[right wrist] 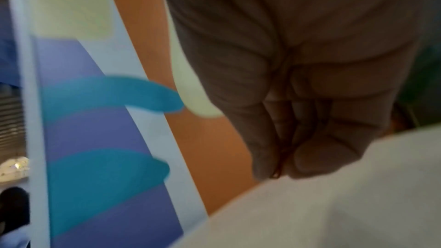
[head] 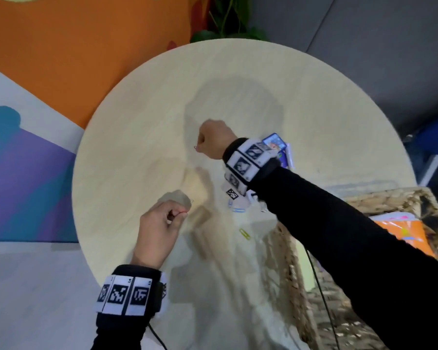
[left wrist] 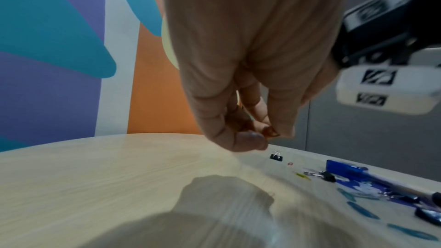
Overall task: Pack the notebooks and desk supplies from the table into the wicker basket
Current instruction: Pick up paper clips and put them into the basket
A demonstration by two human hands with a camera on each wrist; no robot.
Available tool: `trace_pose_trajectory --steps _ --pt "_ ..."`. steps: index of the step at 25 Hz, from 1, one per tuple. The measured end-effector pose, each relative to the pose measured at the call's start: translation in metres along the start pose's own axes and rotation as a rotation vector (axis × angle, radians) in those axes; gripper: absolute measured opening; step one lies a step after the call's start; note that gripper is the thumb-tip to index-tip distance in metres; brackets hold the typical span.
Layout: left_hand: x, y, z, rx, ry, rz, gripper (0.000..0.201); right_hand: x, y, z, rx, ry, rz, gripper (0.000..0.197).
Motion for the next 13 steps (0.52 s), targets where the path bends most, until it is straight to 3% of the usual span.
trace_pose_trajectory --steps 4,7,11,13 --pt "-0.018 -0.01 -0.033 0.046 -0.062 0.04 0.024 0.08 -0.113 -0.048 0.082 0.033 -0.134 0.011" --pt "-0.032 -0.021 -0.063 0.055 -0.104 0.074 0.017 0.082 -0.187 -0.112 -0.043 0.007 -0.148 0.01" --pt "-0.051 -0.043 -0.114 -0.03 -0.149 0.085 0.034 0.024 -0.223 -0.193 -0.25 -0.237 0.128 0.014" --pt "-0.065 -0.058 -0.139 -0.082 -0.143 0.119 0.027 -0.004 -0.224 -0.212 -0.34 -0.276 0.236 0.014"
Point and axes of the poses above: each hand's wrist, its own y-axis towards the middle knuckle, its own x-axis out of the back of the hand, z = x × y, the point moved 5 cm from there along y, towards the middle knuckle, and after that the axes turned 2 degrees about -z, right-handed, at the moved point
